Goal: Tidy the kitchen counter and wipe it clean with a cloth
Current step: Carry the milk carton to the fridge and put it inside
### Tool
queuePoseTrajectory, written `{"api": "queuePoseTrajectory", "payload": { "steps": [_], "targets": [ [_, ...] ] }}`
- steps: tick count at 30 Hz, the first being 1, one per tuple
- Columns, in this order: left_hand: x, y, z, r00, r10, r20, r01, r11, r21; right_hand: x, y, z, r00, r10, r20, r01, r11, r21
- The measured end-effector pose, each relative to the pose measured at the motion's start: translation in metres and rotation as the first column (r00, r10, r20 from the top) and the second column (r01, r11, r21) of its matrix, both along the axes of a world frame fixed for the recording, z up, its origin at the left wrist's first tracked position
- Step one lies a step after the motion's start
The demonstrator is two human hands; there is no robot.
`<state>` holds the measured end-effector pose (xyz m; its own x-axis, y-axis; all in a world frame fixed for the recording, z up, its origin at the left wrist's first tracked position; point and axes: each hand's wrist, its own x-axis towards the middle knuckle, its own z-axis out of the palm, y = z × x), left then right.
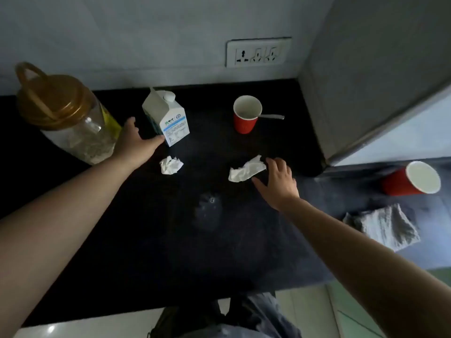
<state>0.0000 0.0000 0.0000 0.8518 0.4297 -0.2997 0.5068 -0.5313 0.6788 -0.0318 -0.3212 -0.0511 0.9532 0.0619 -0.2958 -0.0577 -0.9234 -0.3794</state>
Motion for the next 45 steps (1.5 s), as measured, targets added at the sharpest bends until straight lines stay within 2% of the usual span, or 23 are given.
{"api": "queuePoseTrajectory", "payload": {
  "steps": [5, 10, 14, 21, 24, 29, 32, 35, 37, 41, 45],
  "targets": [
    [0.031, 0.002, -0.012, 0.993, 0.061, 0.098, -0.058, 0.998, -0.033, 0.002, -0.009, -0.011, 0.993, 0.122, 0.008, -0.120, 0.987, -0.104],
    [0.044, 0.001, -0.025, 0.991, 0.044, 0.127, -0.039, 0.998, -0.046, -0.005, -0.021, -0.022, 0.973, 0.226, 0.033, -0.222, 0.969, -0.109],
    [0.048, -0.004, -0.026, 0.985, 0.057, 0.164, -0.051, 0.998, -0.041, -0.005, -0.024, -0.029, 0.971, 0.231, 0.063, -0.224, 0.970, -0.096],
    [0.041, -0.026, -0.004, 0.938, 0.044, 0.343, -0.066, 0.996, 0.054, -0.006, -0.025, -0.030, 0.970, 0.235, 0.064, -0.228, 0.969, -0.099],
    [0.025, -0.043, 0.010, 0.920, 0.079, 0.383, -0.083, 0.997, -0.006, -0.005, -0.027, -0.031, 0.969, 0.237, 0.066, -0.231, 0.969, -0.088],
    [-0.030, -0.077, 0.018, 0.912, 0.195, 0.362, -0.178, 0.981, -0.078, -0.007, -0.028, -0.030, 0.962, 0.266, 0.067, -0.259, 0.961, -0.093],
    [-0.068, -0.108, 0.022, 0.856, 0.357, 0.374, -0.315, 0.934, -0.169, -0.006, -0.028, -0.027, 0.959, 0.280, 0.052, -0.274, 0.957, -0.095],
    [-0.106, -0.134, 0.028, 0.792, 0.471, 0.388, -0.378, 0.878, -0.293, -0.004, -0.031, -0.020, 0.949, 0.314, 0.022, -0.311, 0.945, -0.098],
    [-0.132, -0.141, 0.029, 0.783, 0.493, 0.379, -0.398, 0.866, -0.303, -0.008, -0.033, -0.011, 0.945, 0.327, 0.020, -0.325, 0.944, -0.055],
    [-0.187, -0.146, 0.028, 0.811, 0.499, 0.305, -0.446, 0.865, -0.230, -0.046, -0.041, 0.015, 0.931, 0.365, 0.032, -0.365, 0.921, 0.137],
    [-0.250, -0.157, 0.032, 0.820, 0.493, 0.289, -0.444, 0.868, -0.222, -0.106, -0.047, 0.038, 0.885, 0.460, -0.076, -0.422, 0.859, 0.289]
  ]
}}
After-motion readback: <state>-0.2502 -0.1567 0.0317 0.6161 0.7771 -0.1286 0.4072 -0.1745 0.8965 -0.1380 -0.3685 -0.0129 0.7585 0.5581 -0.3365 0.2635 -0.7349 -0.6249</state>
